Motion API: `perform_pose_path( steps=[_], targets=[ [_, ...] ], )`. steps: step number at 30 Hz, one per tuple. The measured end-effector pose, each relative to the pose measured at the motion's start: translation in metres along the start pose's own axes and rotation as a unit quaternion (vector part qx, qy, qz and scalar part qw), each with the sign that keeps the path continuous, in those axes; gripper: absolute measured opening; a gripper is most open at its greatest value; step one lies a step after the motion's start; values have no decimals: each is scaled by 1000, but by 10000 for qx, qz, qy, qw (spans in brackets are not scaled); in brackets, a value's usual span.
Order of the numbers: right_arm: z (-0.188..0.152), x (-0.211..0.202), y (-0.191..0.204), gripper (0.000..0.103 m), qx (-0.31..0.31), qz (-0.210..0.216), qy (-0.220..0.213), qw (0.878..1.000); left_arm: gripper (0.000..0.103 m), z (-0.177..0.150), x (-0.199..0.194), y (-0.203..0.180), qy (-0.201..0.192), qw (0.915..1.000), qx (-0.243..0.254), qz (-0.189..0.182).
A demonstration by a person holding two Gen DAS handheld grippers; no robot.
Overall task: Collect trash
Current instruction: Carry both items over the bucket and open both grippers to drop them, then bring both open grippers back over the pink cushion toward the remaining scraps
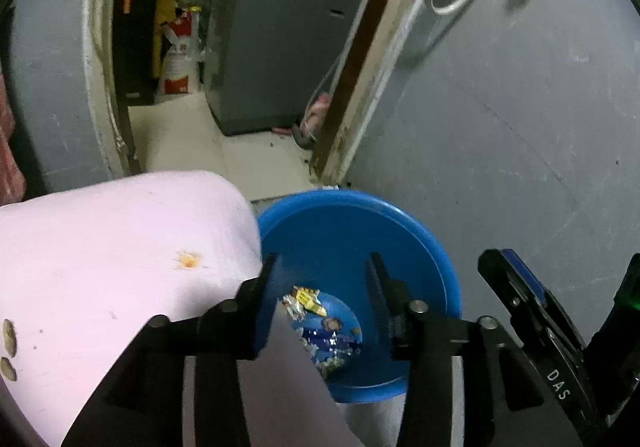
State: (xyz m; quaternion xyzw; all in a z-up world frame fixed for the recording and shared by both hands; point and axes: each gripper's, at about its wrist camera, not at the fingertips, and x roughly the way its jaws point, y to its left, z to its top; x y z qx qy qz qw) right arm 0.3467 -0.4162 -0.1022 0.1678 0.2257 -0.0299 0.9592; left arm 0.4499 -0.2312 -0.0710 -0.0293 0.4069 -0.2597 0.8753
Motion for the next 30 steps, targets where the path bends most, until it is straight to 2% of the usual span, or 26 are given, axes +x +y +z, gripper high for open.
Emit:
perform_pose_path(
  steps=[2, 5, 7, 11, 14, 16, 20, 30],
  targets=[
    [2, -4, 3, 61, -39, -6, -82, 10000, 46, 2, -10, 5, -130, 9999, -23, 60],
    [5, -13, 7, 72, -71, 41, -213, 9997, 62, 2, -29, 14, -403, 9991, -79, 94],
    [8, -17, 11, 81, -115, 73, -293, 9995, 79, 0, -44, 22, -628, 9979, -151, 88],
    [12, -28, 25, 95, -321, 60, -437, 9985, 89, -3, -75, 38, -1049, 9942, -246, 50],
    [15, -39, 36, 102, -440, 114, -605, 9971, 92, -4, -97, 44, -1315, 9907, -181, 289],
    [19, -46, 44, 103, -464, 183, -707, 9962, 102, -6, -111, 49, -1461, 9882, -129, 450],
    [21, -59, 72, 103, -725, 339, -825, 9934, 101, -14, -143, 59, -1866, 9799, -122, 687],
    [11, -88, 154, 103, -1287, 941, -1083, 9812, 102, -36, -208, 87, -2457, 9632, -221, 1063]
  ],
)
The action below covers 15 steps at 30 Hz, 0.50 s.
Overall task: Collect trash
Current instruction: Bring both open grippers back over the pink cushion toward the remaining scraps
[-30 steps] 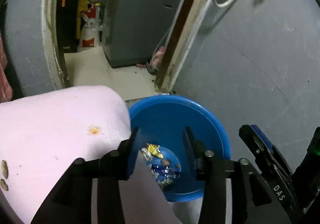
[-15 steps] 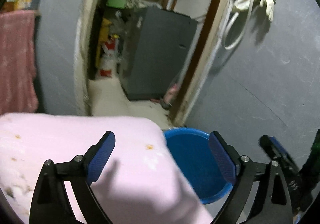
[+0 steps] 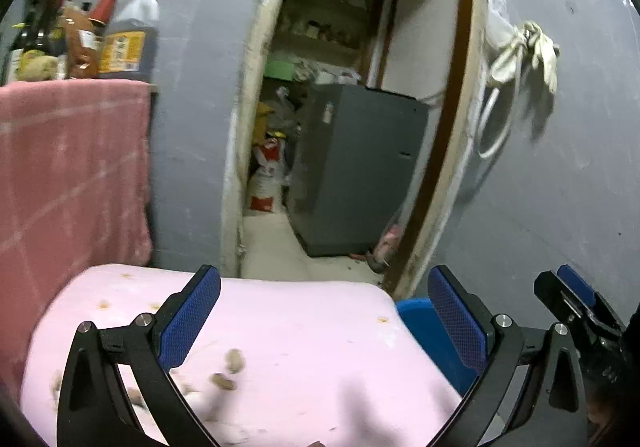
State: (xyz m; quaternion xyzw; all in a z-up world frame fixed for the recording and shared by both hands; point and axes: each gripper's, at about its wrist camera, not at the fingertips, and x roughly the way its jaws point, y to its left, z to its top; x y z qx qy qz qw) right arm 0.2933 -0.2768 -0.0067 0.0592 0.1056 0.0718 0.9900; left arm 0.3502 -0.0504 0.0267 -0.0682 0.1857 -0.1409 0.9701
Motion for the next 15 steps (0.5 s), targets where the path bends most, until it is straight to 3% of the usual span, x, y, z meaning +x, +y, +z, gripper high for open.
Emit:
perform_pose_path(
  steps=[9, 15],
  targets=[
    [6, 0, 59, 103, -218, 426, -92, 9988, 102, -2, -50, 47, -332, 9983, -30, 476],
    [5, 12, 82, 103, -224, 668, 49, 9975, 102, -13, -67, 76, -303, 9971, -120, 689]
  ],
)
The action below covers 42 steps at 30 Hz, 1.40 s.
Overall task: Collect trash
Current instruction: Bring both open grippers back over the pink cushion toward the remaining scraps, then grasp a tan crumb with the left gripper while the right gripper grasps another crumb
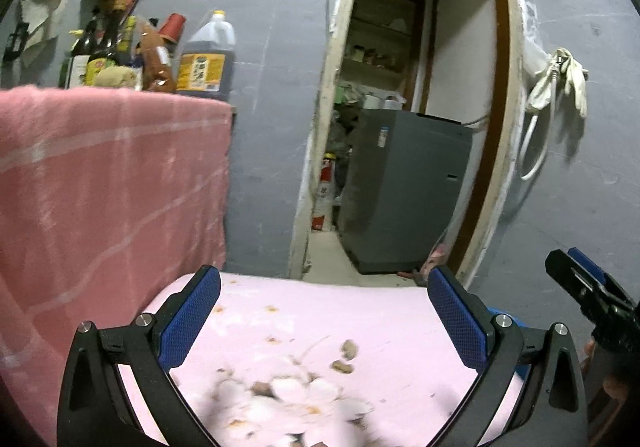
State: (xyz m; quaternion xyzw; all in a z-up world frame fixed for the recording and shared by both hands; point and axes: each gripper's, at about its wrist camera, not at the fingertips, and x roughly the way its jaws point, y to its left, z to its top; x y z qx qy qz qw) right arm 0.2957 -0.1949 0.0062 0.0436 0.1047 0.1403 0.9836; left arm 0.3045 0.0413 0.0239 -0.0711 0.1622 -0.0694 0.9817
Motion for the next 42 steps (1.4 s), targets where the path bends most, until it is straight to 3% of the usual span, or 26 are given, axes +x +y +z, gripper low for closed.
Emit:
perform_pose_path(
  steps=[4, 13, 22, 30, 32, 37, 42],
  targets=[
    [-11, 15, 6, 103, 44, 96, 305, 9995, 101, -8, 0, 21, 230, 9993, -216, -182],
    [-39, 45, 3, 103, 47, 187, 997, 9948, 101, -32, 22, 26, 993, 9948, 202, 127],
    [-65, 75, -7, 103, -70, 139, 1754, 9844, 101, -57, 58, 22, 2043, 9784, 248, 209],
    [-77, 97, -16, 100, -4, 26, 2240, 9746, 101, -69, 83, 14, 2548, 9667, 255, 50],
    [-79, 100, -18, 92, -2, -16, 2326, 9726, 100, -71, 90, 11, 2655, 9636, 296, -3],
    [-81, 103, -27, 85, 67, -63, 2456, 9693, 93, -77, 105, -2, 2899, 9558, 486, -61],
    [-81, 106, -33, 84, 83, -73, 2525, 9675, 87, -77, 119, -5, 3106, 9496, 363, -211]
  ],
)
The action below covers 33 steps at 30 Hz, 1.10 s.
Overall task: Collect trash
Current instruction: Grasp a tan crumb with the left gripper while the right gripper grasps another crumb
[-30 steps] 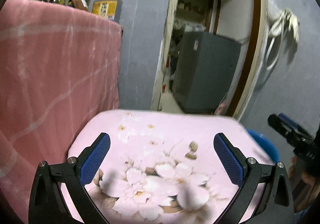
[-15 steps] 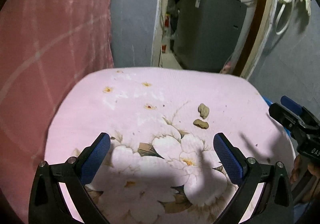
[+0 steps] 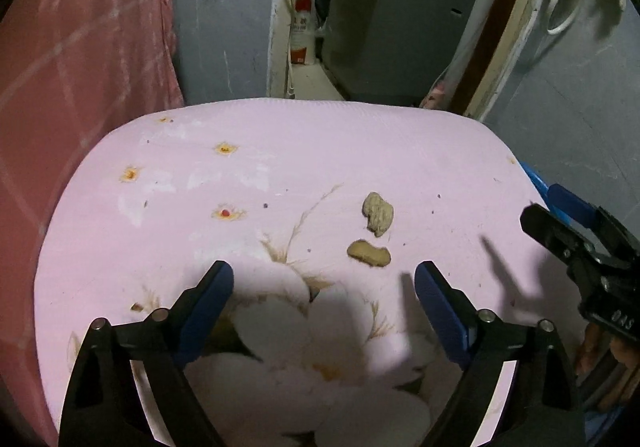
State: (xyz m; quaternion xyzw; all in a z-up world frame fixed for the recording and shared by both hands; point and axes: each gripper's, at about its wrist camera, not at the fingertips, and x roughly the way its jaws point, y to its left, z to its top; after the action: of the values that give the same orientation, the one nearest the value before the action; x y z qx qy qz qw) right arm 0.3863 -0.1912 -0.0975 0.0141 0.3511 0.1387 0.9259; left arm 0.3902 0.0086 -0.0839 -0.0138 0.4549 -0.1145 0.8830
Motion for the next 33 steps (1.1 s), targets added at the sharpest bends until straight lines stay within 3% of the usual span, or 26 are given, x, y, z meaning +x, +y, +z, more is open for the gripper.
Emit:
perform_pose_path(
  steps=[10, 15, 23, 27, 33],
  targets=[
    [2, 4, -3, 84, 114, 66, 84, 9999, 37, 8, 6, -16, 98, 9989, 390, -236],
    [3, 10, 2, 84, 2, 92, 183, 9998, 18, 6, 8, -18, 96, 9988, 396, -257],
    [4, 18, 12, 83, -206, 221, 320, 9990, 16, 7, -1, -1, 57, 9994, 7, -348],
    [6, 30, 24, 82, -427, 568, 586, 9957, 16, 3, -11, 16, -19, 9993, -279, -243],
    [7, 43, 47, 67, -933, 863, 893, 9879, 16, 2, -20, 39, -116, 9980, -577, -238]
  ],
)
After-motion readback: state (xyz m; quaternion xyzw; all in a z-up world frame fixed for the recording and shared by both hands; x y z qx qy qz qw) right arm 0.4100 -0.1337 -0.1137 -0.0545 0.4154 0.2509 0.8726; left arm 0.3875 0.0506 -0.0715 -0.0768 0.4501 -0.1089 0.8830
